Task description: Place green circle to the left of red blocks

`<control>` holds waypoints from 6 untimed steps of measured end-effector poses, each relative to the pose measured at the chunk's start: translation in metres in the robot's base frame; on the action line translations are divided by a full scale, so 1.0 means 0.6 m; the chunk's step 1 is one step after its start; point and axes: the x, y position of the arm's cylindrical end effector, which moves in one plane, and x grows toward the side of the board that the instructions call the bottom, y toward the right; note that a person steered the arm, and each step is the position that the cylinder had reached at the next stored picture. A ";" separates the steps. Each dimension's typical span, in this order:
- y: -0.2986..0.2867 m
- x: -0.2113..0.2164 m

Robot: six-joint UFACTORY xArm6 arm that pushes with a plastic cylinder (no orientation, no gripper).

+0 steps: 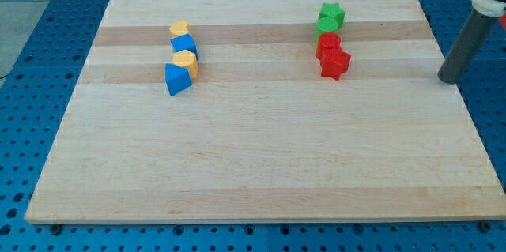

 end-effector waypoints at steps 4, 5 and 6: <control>-0.059 -0.305; -0.133 -0.273; -0.148 -0.219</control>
